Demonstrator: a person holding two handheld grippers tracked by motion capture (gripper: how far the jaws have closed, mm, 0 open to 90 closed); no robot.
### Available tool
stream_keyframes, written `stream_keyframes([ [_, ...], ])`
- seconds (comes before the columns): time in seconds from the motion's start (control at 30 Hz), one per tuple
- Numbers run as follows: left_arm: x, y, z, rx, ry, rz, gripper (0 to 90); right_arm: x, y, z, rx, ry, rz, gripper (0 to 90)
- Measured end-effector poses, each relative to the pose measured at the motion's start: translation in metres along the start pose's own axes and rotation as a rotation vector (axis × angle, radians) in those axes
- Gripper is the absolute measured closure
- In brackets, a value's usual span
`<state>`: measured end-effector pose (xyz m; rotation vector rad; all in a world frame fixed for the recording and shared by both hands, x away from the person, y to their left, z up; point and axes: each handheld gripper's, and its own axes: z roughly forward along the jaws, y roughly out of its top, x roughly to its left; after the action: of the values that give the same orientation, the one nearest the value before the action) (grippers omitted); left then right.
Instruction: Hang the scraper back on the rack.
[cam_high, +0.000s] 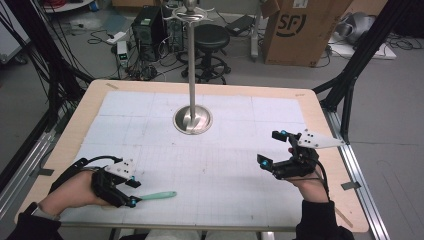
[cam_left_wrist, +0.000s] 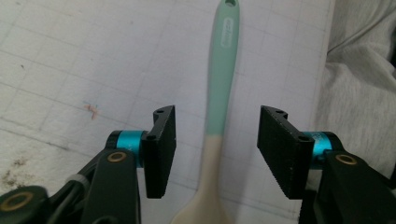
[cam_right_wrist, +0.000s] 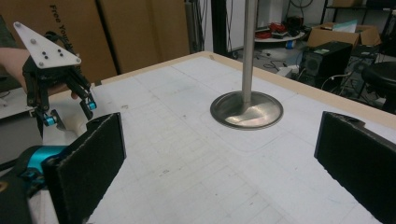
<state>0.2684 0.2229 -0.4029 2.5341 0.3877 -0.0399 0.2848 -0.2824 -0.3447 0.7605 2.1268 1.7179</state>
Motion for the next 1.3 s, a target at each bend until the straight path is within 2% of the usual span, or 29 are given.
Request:
stream_keyframes([
  [0.17, 0.001, -0.001, 0.005, 0.089, -0.010, -0.011, 60.4, 0.000, 0.000, 0.000, -0.001, -0.002, -0.003, 1.0],
  [0.27, -0.001, -0.001, 0.009, 0.136, -0.019, 0.005, 62.5, 0.000, -0.001, 0.000, -0.005, -0.007, 0.002, 1.0],
  [0.57, -0.003, 0.004, 0.012, 0.203, 0.031, 0.039, 70.6, -0.002, -0.002, 0.001, -0.006, -0.007, -0.002, 1.0],
  [0.73, -0.007, 0.007, 0.013, 0.253, 0.058, 0.074, 77.2, -0.002, -0.003, 0.000, -0.004, -0.009, 0.003, 1.0],
  [0.97, -0.011, 0.014, 0.016, 0.308, 0.076, 0.102, 78.9, -0.004, -0.005, 0.001, 0.002, -0.011, 0.008, 1.0],
  [1.03, -0.012, 0.014, 0.016, 0.309, 0.078, 0.126, 79.8, -0.004, -0.005, 0.001, -0.001, -0.011, 0.007, 1.1],
  [1.13, -0.012, 0.011, 0.014, 0.286, 0.080, 0.118, 80.2, -0.003, -0.004, 0.001, 0.001, -0.009, 0.011, 1.0],
  [1.3, -0.009, 0.004, 0.007, 0.200, 0.098, 0.083, 80.3, -0.004, -0.005, 0.001, 0.001, -0.011, 0.005, 1.0],
])
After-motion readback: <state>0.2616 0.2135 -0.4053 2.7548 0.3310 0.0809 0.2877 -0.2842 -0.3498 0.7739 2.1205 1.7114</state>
